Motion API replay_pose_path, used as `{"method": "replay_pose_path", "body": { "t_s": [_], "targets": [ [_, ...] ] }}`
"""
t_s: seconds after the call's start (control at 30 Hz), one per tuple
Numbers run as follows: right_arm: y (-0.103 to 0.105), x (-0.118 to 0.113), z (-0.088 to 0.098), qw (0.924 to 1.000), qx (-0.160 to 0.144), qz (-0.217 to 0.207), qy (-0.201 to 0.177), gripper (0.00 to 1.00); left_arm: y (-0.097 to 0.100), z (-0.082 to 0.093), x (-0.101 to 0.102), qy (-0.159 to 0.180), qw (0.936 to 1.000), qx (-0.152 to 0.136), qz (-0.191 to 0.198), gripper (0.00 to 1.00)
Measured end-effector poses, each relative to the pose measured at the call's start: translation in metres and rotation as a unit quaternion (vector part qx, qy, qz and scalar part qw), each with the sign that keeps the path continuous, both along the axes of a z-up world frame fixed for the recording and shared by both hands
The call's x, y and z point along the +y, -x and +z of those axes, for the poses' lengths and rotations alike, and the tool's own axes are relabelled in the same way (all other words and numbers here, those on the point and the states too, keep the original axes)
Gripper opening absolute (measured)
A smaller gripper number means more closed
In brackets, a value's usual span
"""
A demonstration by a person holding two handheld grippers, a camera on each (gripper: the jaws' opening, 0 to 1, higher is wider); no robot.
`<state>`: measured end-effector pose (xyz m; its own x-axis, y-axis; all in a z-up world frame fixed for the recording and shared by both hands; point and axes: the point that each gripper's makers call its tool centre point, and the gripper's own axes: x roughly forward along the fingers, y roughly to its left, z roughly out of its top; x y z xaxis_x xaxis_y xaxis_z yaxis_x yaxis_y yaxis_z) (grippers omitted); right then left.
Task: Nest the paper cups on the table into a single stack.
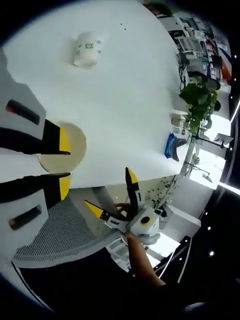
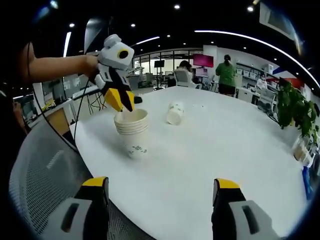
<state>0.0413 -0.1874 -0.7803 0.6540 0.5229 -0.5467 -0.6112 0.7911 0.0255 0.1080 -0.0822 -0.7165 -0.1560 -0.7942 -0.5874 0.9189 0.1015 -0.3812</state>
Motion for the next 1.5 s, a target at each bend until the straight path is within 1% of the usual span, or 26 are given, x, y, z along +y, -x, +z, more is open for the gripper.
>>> {"method": "replay_pose_path", "body": {
  "t_s": [0.07,0.13,0.23,0.33,0.4,0.47,0.57,0.63,0.7,0.73,0.83,0.87,0.9,0.93,1.0,1.07,1.1,1.13,1.2,1.23,1.27,1.33,1.37,1.43,1.47,1.5],
  "targets": [
    [0.000,0.000,0.000,1.0000,0.000,0.000,0.000,0.87,-0.009,0.004,0.002,0.017,0.9996,0.010,0.020,0.14],
    [0.000,0.000,0.000,1.0000,0.001,0.001,-0.001,0.87,-0.017,0.005,0.004,0.022,0.9990,0.014,0.036,0.15],
    [0.001,0.001,0.000,1.0000,0.002,0.002,-0.001,0.87,-0.034,0.005,0.009,0.027,0.9967,0.019,0.075,0.20],
    [0.001,0.002,0.000,1.0000,0.002,0.002,-0.001,0.87,-0.047,-0.001,0.014,0.017,0.9951,0.013,0.097,0.23],
    [0.001,0.002,0.000,1.0000,0.003,0.003,-0.002,0.87,-0.061,-0.007,0.019,0.007,0.9930,-0.001,0.118,0.25],
    [0.001,0.002,0.000,1.0000,0.004,0.003,-0.003,0.87,-0.076,-0.015,0.024,-0.003,0.9888,-0.011,0.149,0.28],
    [0.001,0.003,0.000,1.0000,0.004,0.004,-0.004,0.87,-0.088,-0.019,0.029,-0.017,0.9838,-0.030,0.176,0.32],
    [0.001,0.003,0.000,1.0000,0.004,0.004,-0.006,0.87,-0.097,-0.029,0.032,-0.034,0.9794,-0.035,0.196,0.34],
    [0.001,0.003,0.000,1.0000,0.005,0.003,-0.007,0.87,-0.102,-0.034,0.034,-0.039,0.9762,-0.035,0.211,0.36],
    [0.001,0.003,0.000,0.9999,0.004,0.003,-0.009,0.87,-0.107,-0.038,0.034,-0.043,0.9719,-0.031,0.229,0.38],
    [0.001,0.004,0.001,0.9999,0.003,0.002,-0.011,0.87,-0.117,-0.043,0.034,-0.045,0.9645,-0.028,0.259,0.42],
    [0.001,0.003,0.001,0.9999,0.003,0.002,-0.011,0.87,-0.123,-0.046,0.035,-0.048,0.9597,-0.026,0.276,0.43],
    [0.000,0.003,0.001,0.9999,0.003,0.001,-0.011,0.87,-0.127,-0.047,0.035,-0.049,0.9571,-0.026,0.285,0.44],
    [0.000,0.002,0.002,1.0000,0.000,0.000,-0.010,0.87,-0.133,-0.050,0.037,-0.050,0.9507,-0.024,0.305,0.45],
    [-0.001,0.001,0.003,1.0000,-0.004,-0.003,-0.008,0.87,-0.141,-0.054,0.039,-0.054,0.9443,-0.025,0.324,0.47],
    [-0.001,0.001,0.003,0.9999,-0.005,-0.003,-0.010,0.87,-0.147,-0.058,0.040,-0.058,0.9370,-0.019,0.344,0.48],
    [-0.001,0.002,0.004,0.9999,-0.005,-0.003,-0.011,0.87,-0.155,-0.063,0.043,-0.061,0.9326,-0.014,0.356,0.49],
    [-0.001,0.002,0.004,0.9999,-0.006,-0.001,-0.010,0.87,-0.158,-0.065,0.043,-0.062,0.9307,-0.014,0.360,0.49],
    [-0.001,0.002,0.004,0.9999,-0.005,0.000,-0.011,0.87,-0.164,-0.067,0.040,-0.059,0.9240,-0.009,0.378,0.51],
    [-0.001,0.003,0.004,0.9999,-0.005,0.001,-0.012,0.87,-0.157,-0.066,0.039,-0.058,0.9199,-0.007,0.388,0.52],
    [-0.001,0.003,0.004,0.9999,-0.005,0.001,-0.013,0.87,-0.157,-0.067,0.037,-0.058,0.9175,-0.003,0.393,0.52],
    [-0.001,0.003,0.004,0.9999,-0.004,0.002,-0.014,0.87,-0.163,-0.070,0.034,-0.058,0.9105,0.004,0.409,0.52],
    [-0.001,0.003,0.004,0.9999,-0.004,0.002,-0.014,0.87,-0.165,-0.070,0.033,-0.057,0.9051,0.011,0.421,0.52],
    [-0.001,0.003,0.004,0.9999,-0.004,0.002,-0.014,0.87,-0.174,-0.075,0.030,-0.056,0.8979,0.022,0.436,0.52],
    [-0.001,0.003,0.004,0.9999,-0.005,0.002,-0.013,0.87,-0.178,-0.076,0.029,-0.052,0.8906,0.030,0.451,0.52],
    [-0.001,0.003,0.004,0.9999,-0.004,0.002,-0.013,0.87,-0.179,-0.076,0.028,-0.048,0.8871,0.035,0.458,0.53]
  ]
}}
